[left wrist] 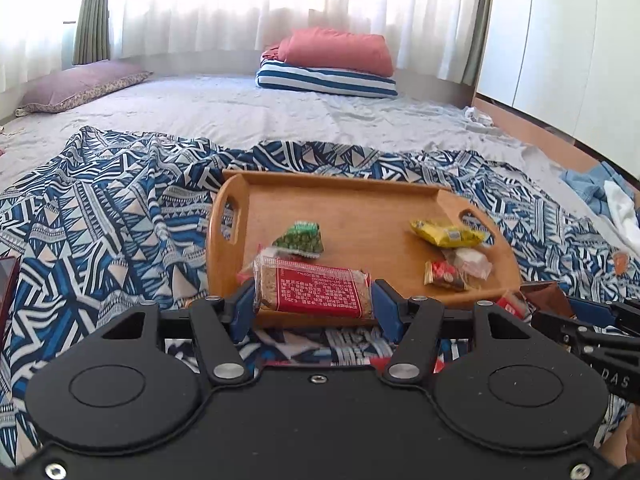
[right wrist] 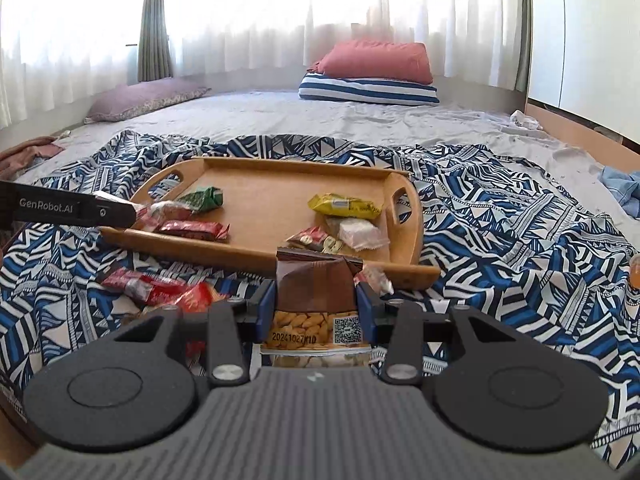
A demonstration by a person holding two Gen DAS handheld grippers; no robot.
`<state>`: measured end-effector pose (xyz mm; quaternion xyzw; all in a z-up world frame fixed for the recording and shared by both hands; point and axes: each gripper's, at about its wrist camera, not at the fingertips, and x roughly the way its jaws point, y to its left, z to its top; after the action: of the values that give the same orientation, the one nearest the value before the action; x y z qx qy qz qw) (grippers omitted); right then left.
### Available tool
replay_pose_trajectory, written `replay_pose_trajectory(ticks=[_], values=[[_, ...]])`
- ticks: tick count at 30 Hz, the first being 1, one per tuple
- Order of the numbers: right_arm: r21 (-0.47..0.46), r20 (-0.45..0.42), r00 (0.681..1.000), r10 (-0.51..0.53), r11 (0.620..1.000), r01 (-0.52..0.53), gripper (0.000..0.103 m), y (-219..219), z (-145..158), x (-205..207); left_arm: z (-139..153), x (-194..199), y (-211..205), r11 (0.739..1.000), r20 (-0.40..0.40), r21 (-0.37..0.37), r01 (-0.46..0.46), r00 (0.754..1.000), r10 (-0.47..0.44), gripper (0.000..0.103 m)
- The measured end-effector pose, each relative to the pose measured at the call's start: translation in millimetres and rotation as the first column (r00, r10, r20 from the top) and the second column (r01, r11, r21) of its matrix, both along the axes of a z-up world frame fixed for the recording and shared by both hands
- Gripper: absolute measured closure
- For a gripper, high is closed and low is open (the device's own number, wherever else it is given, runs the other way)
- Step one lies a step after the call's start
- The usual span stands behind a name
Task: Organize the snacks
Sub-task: 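Carry the red bar and brown packet toward the wooden tray with both tools, then lower both snacks onto the tray and open both tools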
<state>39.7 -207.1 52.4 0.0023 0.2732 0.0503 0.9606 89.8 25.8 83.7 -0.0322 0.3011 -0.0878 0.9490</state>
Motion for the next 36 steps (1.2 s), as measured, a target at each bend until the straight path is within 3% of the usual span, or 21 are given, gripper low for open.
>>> replay_pose_trajectory(ticks=[7, 13, 23, 36], values=[[0.036, 0.001, 1.0, -0.03, 0.999, 0.03, 0.056, -20, 20, 55, 17, 45, 5, 0.998, -0.015, -0.059, -0.012, 1.0, 0.012, 0.045], [0.089, -0.051, 0.998, -0.034, 0.995, 0.039, 0.056, -33, 24, 111, 18, 92, 6, 0.993, -0.048, -0.11, -0.034, 0.998, 0.029, 0.045], [0.157, -0.184, 0.978, -0.096, 0.979, 0.126, 0.056, -49, -2, 200, -17, 165, 5, 0.985, -0.153, -0.136, -0.109, 0.984, 0.087, 0.045], [0.101, -0.226, 0.967, -0.117, 0.985, 0.142, 0.056, -38, -27, 255, -51, 209, -5, 0.986, -0.189, -0.108, -0.128, 0.976, 0.106, 0.045]])
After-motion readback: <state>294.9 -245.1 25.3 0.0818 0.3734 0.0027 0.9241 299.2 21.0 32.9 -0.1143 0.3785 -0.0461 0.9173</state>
